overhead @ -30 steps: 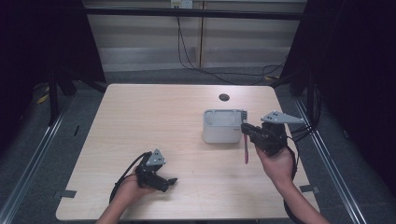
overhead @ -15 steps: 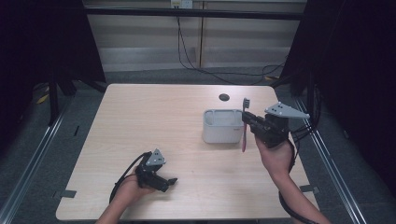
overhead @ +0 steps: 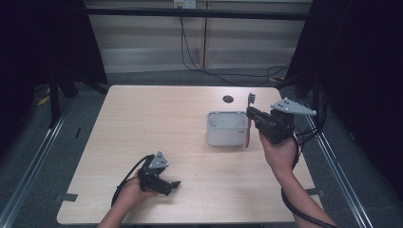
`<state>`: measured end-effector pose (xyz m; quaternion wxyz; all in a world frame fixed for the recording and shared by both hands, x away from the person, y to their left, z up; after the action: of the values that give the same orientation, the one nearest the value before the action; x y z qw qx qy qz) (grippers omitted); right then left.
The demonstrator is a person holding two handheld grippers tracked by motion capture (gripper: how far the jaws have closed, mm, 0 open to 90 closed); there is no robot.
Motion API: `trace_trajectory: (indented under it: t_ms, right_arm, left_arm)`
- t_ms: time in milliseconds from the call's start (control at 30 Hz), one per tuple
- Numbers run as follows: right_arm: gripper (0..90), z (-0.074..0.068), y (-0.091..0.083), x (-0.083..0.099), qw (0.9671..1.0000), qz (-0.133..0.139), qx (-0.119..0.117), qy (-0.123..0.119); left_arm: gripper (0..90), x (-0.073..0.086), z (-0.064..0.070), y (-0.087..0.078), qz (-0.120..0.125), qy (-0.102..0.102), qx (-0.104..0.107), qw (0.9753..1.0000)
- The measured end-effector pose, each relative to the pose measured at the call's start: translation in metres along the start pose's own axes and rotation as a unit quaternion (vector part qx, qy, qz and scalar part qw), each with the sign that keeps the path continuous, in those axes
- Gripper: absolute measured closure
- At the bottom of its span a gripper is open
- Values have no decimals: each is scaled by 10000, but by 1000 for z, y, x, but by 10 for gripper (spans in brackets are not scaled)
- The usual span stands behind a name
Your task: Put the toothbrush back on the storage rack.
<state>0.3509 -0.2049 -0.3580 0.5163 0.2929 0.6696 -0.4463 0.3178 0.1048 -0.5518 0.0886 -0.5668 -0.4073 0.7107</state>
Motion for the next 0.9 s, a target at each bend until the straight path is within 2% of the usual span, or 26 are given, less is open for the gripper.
trace_trajectory:
  t_ms: [600,900]
  right_arm:
    - [840,16,6,-23,9995,224,188,121]
    - [840,18,14,-32,9995,229,172,128]
  left_arm:
    - [54,0,0,0,-1,1,0,10000]
    - [54,0,0,0,-3,-3,-2,10000]
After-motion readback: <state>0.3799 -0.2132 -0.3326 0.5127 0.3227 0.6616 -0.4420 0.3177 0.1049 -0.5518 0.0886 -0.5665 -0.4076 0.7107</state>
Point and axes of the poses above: each handheld gripper's, and its own axes: y roughly forward along the jaws, x roughly out of its underside, z roughly to its right, the point moved 6 cm from there along y, roughly forward along the jaws, and after that the axes turned 2 degrees about z, right-handed, at the moved point
